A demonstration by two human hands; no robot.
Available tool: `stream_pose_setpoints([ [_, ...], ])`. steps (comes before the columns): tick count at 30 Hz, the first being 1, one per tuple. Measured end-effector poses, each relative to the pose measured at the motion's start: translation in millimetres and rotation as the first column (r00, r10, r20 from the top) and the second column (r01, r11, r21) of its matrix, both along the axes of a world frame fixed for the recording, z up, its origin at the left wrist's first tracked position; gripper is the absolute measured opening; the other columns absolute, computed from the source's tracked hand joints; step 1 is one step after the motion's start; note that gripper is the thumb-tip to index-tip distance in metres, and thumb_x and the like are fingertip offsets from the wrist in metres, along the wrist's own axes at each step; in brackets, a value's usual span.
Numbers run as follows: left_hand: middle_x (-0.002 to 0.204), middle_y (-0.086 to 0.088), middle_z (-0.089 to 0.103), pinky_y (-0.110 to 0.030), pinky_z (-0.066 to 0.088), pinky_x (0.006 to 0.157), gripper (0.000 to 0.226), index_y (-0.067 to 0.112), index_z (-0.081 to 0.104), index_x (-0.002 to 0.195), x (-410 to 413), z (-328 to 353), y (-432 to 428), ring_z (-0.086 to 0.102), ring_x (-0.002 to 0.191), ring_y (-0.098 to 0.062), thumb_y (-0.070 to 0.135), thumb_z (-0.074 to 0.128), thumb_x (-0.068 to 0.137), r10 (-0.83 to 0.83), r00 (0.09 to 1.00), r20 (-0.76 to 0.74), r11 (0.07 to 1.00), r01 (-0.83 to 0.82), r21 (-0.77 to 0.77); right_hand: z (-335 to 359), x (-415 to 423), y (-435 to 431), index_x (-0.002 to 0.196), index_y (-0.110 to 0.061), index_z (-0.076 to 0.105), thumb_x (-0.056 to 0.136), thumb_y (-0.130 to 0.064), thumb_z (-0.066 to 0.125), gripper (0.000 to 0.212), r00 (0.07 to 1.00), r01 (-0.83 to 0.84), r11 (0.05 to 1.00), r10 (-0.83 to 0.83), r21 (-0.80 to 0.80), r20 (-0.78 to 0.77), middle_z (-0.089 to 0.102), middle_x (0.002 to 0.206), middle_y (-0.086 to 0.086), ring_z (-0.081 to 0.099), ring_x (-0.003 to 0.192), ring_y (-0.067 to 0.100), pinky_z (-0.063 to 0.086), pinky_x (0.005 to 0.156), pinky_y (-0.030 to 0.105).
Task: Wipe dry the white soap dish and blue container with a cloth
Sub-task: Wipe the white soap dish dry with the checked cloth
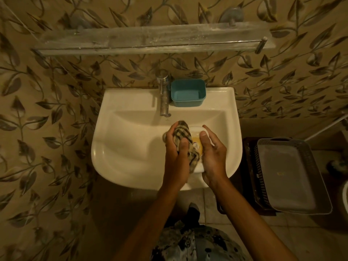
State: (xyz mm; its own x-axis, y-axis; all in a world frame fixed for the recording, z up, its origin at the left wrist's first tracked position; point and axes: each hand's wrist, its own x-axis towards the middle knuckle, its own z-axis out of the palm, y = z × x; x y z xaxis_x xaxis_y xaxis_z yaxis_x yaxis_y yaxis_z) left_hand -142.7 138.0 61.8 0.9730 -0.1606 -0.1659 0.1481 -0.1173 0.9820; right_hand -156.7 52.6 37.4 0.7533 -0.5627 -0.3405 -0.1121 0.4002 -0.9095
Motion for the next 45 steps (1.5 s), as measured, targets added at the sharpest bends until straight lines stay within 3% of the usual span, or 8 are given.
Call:
stream_pose_setpoints([
  [5, 0.146, 0.006, 0.036, -0.017, 0.046, 0.095, 0.053, 0.045, 0.023, 0.139, -48, -9, -1, 0.046, 0.125, 0.001, 0.042, 0.04, 0.089, 0.016, 0.997, 0.07, 0.998, -0.011, -0.064, 3, 6, -2, 0.129, -0.015, 0.058, 0.096, -0.025, 0.054, 0.035, 0.986, 0.161, 0.987, -0.162, -0.022, -0.039, 0.068, 0.109, 0.004, 0.068, 0.088, 0.007, 0.054, 0.064, 0.015],
  [14, 0.138, 0.002, 0.048, -0.036, 0.046, 0.101, 0.056, 0.036, 0.034, 0.14, 14, 9, 16, 0.052, 0.12, -0.012, 0.038, 0.046, 0.085, 0.056, 0.998, 0.038, 0.998, -0.056, 0.003, 13, 2, 2, 0.127, -0.021, 0.06, 0.096, -0.025, 0.053, 0.032, 0.967, -0.25, 0.96, 0.254, -0.128, 0.012, 0.069, 0.117, 0.004, 0.068, 0.104, 0.016, 0.055, 0.088, 0.035],
  [23, 0.11, -0.014, 0.065, -0.041, 0.051, 0.087, 0.026, 0.02, 0.055, 0.12, 46, 10, 46, 0.065, 0.098, -0.026, 0.025, 0.046, 0.096, 0.088, 0.919, -0.385, 0.9, -0.239, -0.364, 17, 1, -24, 0.111, -0.026, 0.053, 0.077, -0.024, 0.058, 0.034, 0.905, -0.426, 0.902, 0.425, -0.071, -0.038, 0.065, 0.094, 0.015, 0.067, 0.077, 0.021, 0.053, 0.067, 0.034],
  [27, 0.118, -0.013, 0.065, -0.05, 0.05, 0.091, 0.055, 0.017, 0.053, 0.125, 14, 5, 49, 0.063, 0.109, -0.03, 0.024, 0.071, 0.074, -0.082, 0.923, -0.375, 0.927, -0.068, -0.37, 25, 6, -29, 0.094, -0.02, 0.06, 0.073, -0.02, 0.061, 0.021, 0.901, -0.424, 0.873, 0.434, -0.24, -0.013, 0.063, 0.096, 0.008, 0.07, 0.079, 0.017, 0.055, 0.066, 0.036],
  [30, 0.115, -0.009, 0.067, -0.045, 0.056, 0.08, 0.071, 0.02, 0.054, 0.124, -5, 3, 40, 0.066, 0.103, -0.026, 0.019, 0.079, 0.058, 0.048, 0.925, -0.377, 0.914, -0.193, -0.357, 29, 7, -30, 0.105, -0.016, 0.069, 0.075, -0.016, 0.067, 0.03, 0.88, -0.442, 0.851, 0.473, -0.282, 0.05, 0.07, 0.105, 0.008, 0.069, 0.094, 0.024, 0.058, 0.076, 0.035],
  [38, 0.119, -0.002, 0.064, -0.042, 0.057, 0.079, 0.075, 0.03, 0.047, 0.131, -10, 7, 21, 0.065, 0.105, -0.021, 0.008, 0.075, 0.065, 0.355, 0.868, -0.348, 0.767, -0.483, -0.422, 16, -11, 15, 0.12, -0.014, 0.059, 0.074, -0.032, 0.074, 0.052, 0.993, -0.025, 0.934, 0.065, 0.357, -0.101, 0.072, 0.107, 0.009, 0.07, 0.096, 0.023, 0.054, 0.071, 0.032],
  [42, 0.124, 0.001, 0.061, -0.038, 0.055, 0.084, 0.079, 0.034, 0.046, 0.13, -26, 1, 21, 0.063, 0.11, -0.016, 0.018, 0.078, 0.06, 0.379, 0.885, -0.272, 0.813, -0.459, -0.36, 19, -14, 25, 0.108, -0.012, 0.067, 0.08, -0.023, 0.07, 0.03, 0.997, -0.043, 0.931, 0.062, 0.363, -0.04, 0.075, 0.097, 0.007, 0.072, 0.089, 0.019, 0.056, 0.066, 0.027],
  [45, 0.122, 0.0, 0.062, -0.04, 0.055, 0.083, 0.075, 0.03, 0.047, 0.131, -34, 1, 26, 0.063, 0.109, -0.018, 0.01, 0.079, 0.066, 0.355, 0.877, -0.324, 0.795, -0.466, -0.389, 21, -10, 9, 0.12, -0.01, 0.063, 0.075, -0.024, 0.07, 0.048, 0.999, -0.028, 0.952, 0.015, 0.303, 0.043, 0.071, 0.112, 0.013, 0.067, 0.105, 0.025, 0.056, 0.086, 0.038],
])
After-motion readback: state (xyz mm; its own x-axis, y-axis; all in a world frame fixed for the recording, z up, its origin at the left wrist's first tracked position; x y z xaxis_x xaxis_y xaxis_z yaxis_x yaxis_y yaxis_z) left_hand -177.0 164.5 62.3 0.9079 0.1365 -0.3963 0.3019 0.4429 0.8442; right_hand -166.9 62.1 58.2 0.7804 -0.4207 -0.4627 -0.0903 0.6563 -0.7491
